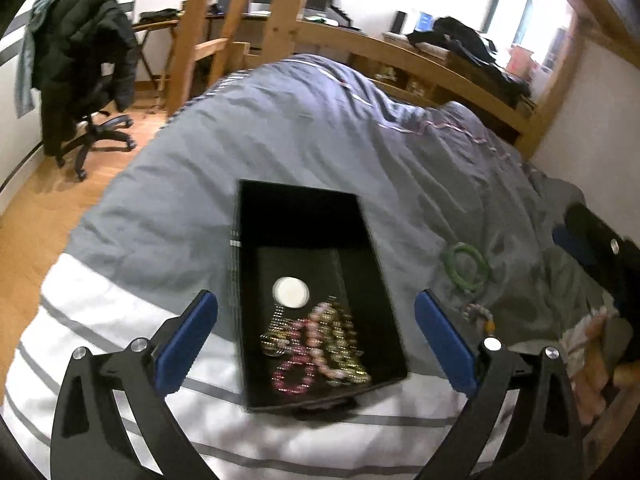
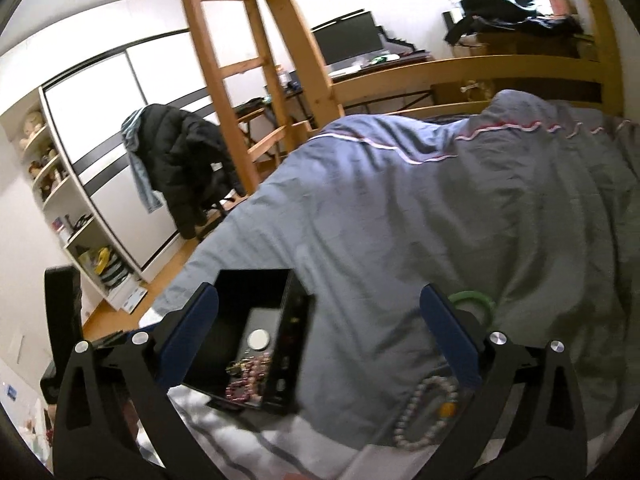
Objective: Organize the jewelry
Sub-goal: 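Move right tool to the small ring on the duvet and grasp it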
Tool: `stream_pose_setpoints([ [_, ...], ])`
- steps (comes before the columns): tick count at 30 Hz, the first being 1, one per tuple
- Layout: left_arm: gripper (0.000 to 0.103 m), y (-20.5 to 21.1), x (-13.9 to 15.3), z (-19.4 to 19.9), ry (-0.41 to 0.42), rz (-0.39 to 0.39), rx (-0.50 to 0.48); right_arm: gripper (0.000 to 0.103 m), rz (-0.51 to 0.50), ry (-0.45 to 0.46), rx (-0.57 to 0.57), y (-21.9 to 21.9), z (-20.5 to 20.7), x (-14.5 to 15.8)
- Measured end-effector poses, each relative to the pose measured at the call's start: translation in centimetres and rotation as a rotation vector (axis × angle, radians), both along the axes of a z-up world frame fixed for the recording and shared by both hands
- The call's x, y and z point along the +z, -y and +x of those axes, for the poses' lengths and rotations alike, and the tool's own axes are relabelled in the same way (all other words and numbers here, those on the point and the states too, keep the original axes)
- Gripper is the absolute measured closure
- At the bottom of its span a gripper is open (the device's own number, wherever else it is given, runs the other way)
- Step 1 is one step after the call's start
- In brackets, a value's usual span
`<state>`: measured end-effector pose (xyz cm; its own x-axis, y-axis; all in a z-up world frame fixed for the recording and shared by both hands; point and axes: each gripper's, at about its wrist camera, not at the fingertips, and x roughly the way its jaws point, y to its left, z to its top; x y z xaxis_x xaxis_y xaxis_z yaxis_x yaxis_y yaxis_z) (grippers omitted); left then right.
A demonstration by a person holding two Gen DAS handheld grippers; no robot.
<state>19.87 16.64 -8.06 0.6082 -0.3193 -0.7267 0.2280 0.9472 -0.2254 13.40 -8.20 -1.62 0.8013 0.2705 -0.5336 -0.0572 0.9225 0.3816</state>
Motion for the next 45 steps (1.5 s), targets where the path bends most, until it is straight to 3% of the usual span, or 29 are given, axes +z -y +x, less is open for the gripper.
stream_pose_setpoints([
  [5, 0.006, 3.0, -0.2, -1.3, 0.006, -0.038, -0.084, 0.003, -0.012, -0.01, -0.039, 2.7, -0.7, 0.3],
  [18, 0.006, 12.6, -2.0, -5.6, 0.038, -0.004, -0.333, 0.003, -0.03, -0.031, -0.052, 6.0, -2.2, -0.2],
  [24, 0.006, 15.5, -4.1, -6.0, 0.017, 0.014, -0.386, 0.004, -0.068, -0.048, -0.033, 8.1, -5.2, -1.0],
  [27, 0.006, 16.3, -5.1, -5.6, 0.004, 0.018, -0.4, 0.018, -0.095, -0.108, 0.009, 9.2, -7.0, -2.6],
  [28, 0.008, 16.5, -5.4, -5.4, 0.0, 0.019, -0.404, 0.03, -0.107, -0.129, 0.025, 9.3, -7.5, -3.1],
  [30, 0.02, 17.0, -6.2, -4.9, -0.023, 0.019, -0.421, 0.044, -0.161, -0.183, 0.061, 9.4, -8.4, -4.8],
  [35, 0.036, 18.2, -8.1, -3.8, -0.071, 0.035, -0.454, 0.065, -0.216, -0.266, 0.15, 8.6, -8.7, -8.4],
  [45, 0.052, 19.6, -9.7, -2.2, -0.093, 0.006, -0.498, 0.068, -0.28, -0.317, 0.218, 6.0, -6.8, -11.5],
])
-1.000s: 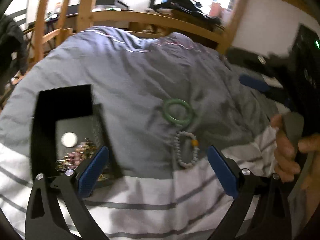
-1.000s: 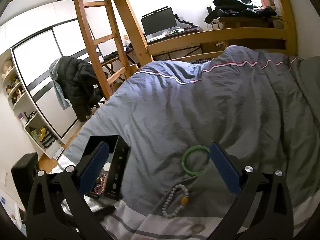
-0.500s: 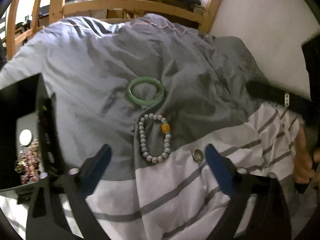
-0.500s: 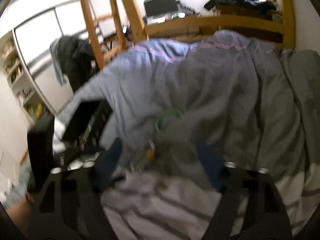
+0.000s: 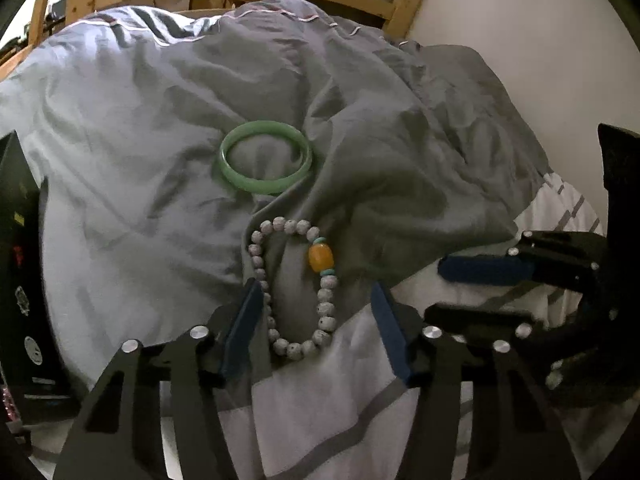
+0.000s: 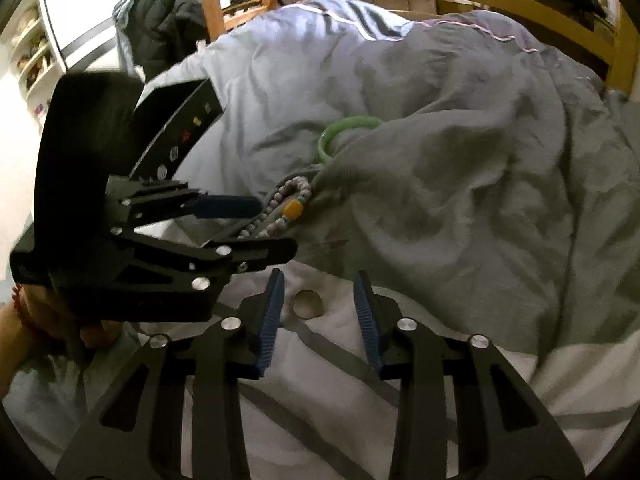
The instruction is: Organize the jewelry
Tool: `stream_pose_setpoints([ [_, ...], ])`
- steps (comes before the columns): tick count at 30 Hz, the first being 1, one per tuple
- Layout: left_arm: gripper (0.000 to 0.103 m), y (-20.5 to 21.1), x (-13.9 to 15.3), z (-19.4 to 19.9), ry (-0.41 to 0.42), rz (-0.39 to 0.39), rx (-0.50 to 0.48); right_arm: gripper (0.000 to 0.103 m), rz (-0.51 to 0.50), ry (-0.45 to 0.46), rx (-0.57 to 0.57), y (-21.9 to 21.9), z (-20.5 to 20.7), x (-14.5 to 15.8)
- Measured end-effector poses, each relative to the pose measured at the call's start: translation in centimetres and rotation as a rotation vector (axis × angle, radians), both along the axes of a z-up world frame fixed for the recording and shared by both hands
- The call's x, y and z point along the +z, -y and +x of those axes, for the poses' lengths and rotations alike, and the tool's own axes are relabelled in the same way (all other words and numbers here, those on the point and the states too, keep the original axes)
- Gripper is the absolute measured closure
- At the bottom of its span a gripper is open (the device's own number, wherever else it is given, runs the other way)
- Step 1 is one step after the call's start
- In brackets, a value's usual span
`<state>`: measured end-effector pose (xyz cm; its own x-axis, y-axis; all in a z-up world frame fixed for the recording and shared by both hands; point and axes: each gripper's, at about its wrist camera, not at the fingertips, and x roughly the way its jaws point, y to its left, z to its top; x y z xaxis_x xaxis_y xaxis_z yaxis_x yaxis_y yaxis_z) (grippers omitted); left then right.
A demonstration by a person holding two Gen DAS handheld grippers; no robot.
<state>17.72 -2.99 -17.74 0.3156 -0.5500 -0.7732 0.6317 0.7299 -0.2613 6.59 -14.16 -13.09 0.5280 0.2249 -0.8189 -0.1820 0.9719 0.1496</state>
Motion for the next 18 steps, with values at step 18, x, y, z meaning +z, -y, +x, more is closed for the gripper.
stream_pose_setpoints([
  [18, 0.087, -0.7, 1.1, -0.2, 0.001, -0.026, 0.016, 0.083, -0.014, 0.055, -0.023, -0.5, -0.8, 0.7],
])
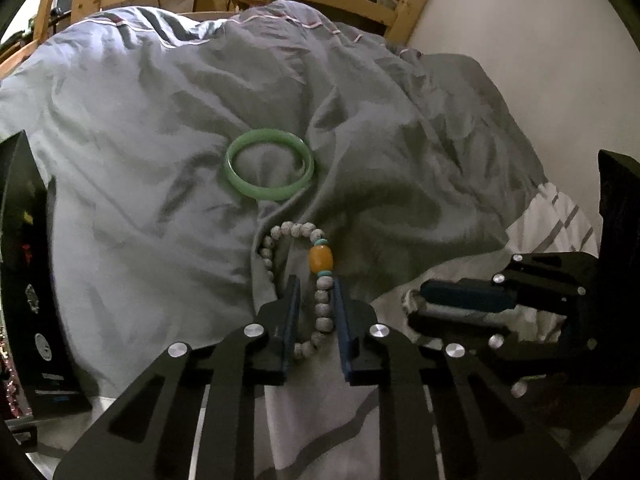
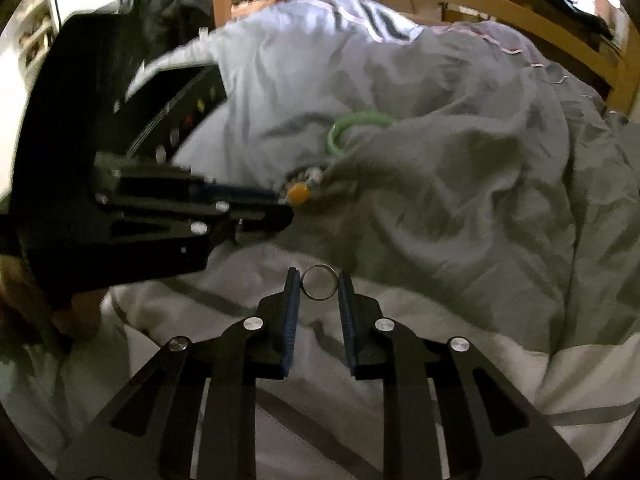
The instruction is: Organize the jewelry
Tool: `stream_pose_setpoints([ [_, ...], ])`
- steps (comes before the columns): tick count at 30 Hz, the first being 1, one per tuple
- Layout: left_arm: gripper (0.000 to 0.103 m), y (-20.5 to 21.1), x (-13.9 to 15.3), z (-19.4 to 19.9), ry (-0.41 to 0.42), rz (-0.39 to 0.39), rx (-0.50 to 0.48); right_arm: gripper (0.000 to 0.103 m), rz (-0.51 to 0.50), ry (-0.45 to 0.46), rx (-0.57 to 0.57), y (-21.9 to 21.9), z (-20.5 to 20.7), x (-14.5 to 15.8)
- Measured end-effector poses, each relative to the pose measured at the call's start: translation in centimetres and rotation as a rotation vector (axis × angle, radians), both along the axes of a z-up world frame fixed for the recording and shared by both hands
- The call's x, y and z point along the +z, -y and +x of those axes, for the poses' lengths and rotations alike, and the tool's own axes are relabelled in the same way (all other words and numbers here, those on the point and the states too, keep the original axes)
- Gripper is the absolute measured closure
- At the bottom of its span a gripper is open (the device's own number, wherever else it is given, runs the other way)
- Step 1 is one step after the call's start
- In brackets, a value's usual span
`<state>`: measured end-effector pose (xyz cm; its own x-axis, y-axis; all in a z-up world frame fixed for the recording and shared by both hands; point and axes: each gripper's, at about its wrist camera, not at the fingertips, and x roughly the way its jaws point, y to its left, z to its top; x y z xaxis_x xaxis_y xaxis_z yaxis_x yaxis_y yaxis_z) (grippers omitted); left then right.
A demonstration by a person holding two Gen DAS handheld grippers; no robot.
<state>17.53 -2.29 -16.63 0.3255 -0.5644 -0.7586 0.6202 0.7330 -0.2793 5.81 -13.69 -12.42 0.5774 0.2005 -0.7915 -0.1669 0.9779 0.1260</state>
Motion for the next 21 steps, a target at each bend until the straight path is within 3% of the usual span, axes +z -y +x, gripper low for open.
stream_pose_setpoints([
  [10, 0.089, -1.2, 2.4, -0.2, 0.043, -0.034, 0.037, 0.083, 0.043, 0.073, -0.061, 1.2, -0.3, 1.7],
  [13, 0.089, -1.0, 2.2, -0.4, 0.032, -0.022, 0.007, 0.083, 0.042, 0.07, -0.067, 1.2, -0.2, 1.7],
  [14, 0.084, -0.7, 2.0, -0.5, 0.033, -0.011, 0.002, 0.083, 0.043, 0.069, -0.067, 1.2, -0.2, 1.6],
  [15, 0.069, -0.2, 1.7, -0.7, 0.037, 0.007, -0.007, 0.083, 0.043, 0.068, -0.066, 1.1, -0.2, 1.6],
  [17, 0.059, 0.5, 1.4, -1.1, 0.061, 0.033, -0.019, 0.083, 0.042, 0.066, -0.065, 1.1, -0.2, 1.5],
  [20, 0.059, 1.2, 0.5, -1.2, 0.054, 0.08, -0.034, 0.083, 0.044, 0.064, -0.071, 1.2, -0.1, 1.5],
  [21, 0.065, 1.2, 0.0, -1.0, 0.036, 0.087, -0.031, 0.083, 0.047, 0.065, -0.074, 1.2, -0.1, 1.5],
])
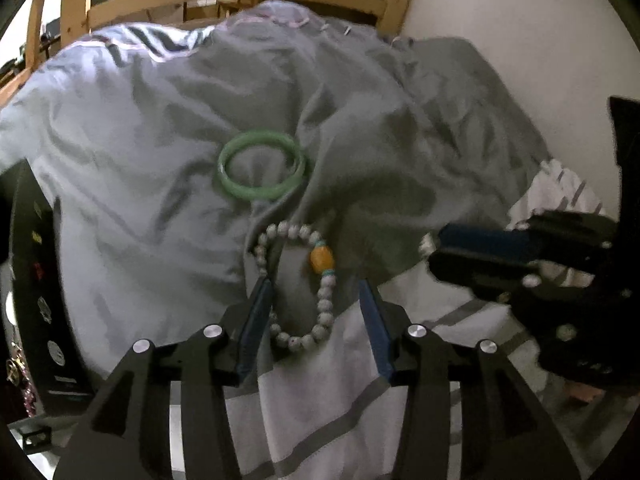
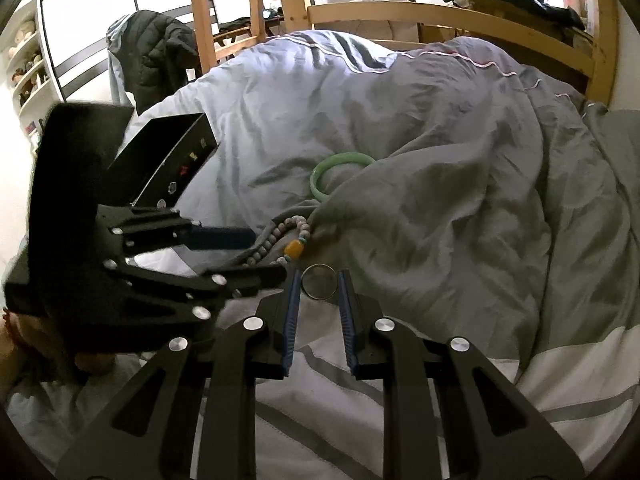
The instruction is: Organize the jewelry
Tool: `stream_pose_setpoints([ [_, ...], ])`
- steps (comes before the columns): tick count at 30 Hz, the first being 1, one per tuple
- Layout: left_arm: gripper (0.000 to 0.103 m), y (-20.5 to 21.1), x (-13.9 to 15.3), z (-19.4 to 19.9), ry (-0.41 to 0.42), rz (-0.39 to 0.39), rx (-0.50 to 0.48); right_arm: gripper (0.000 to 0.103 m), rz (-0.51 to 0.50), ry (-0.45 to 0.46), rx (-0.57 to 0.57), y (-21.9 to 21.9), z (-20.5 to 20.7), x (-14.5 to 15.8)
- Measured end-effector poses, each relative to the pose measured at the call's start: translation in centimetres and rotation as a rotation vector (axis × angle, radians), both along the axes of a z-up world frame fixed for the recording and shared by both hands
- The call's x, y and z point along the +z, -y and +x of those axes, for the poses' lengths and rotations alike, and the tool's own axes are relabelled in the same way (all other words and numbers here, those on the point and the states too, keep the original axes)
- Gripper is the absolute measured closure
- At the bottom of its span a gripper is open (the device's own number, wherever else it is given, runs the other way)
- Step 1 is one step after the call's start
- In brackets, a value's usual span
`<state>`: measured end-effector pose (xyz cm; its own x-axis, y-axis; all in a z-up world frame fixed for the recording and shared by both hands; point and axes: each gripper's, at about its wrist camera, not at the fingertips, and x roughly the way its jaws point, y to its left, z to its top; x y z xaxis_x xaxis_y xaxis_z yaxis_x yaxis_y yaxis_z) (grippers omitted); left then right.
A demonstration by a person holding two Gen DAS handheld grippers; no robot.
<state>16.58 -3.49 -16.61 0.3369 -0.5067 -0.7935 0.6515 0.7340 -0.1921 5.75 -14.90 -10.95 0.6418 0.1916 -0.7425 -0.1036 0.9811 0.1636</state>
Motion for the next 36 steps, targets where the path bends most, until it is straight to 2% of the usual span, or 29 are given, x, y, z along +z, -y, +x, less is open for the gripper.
stream_pose_setpoints([
  [2, 0.08, -0.2, -0.5, 0.4, -0.034, -0.003, 0.006, 0.083, 0.001, 0.003, -0.004, 0.0, 0.0, 0.0],
  [6, 0.092, -0.8, -0.4, 0.9, -0.054, -0.03, 0.02, 0.083, 0.007, 0.006, -0.008, 0.1, 0.0, 0.0],
  [20, 0.095, -2.5, 3.1, 0.4, -0.012, -0.096, 0.05, 0.083, 0.023, 0.038, -0.037, 0.8, -0.8, 1.0],
  [25, 0.095, -3.0, 3.7, 0.0, -0.007, -0.094, 0.064, 0.083, 0.026, 0.042, -0.035, 0.7, -0.9, 1.3],
  [36, 0.095, -6.3, 7.0, -0.9, 0.033, -0.124, 0.11, 0.083, 0.0, 0.083, -0.013, -1.1, -0.7, 3.4],
])
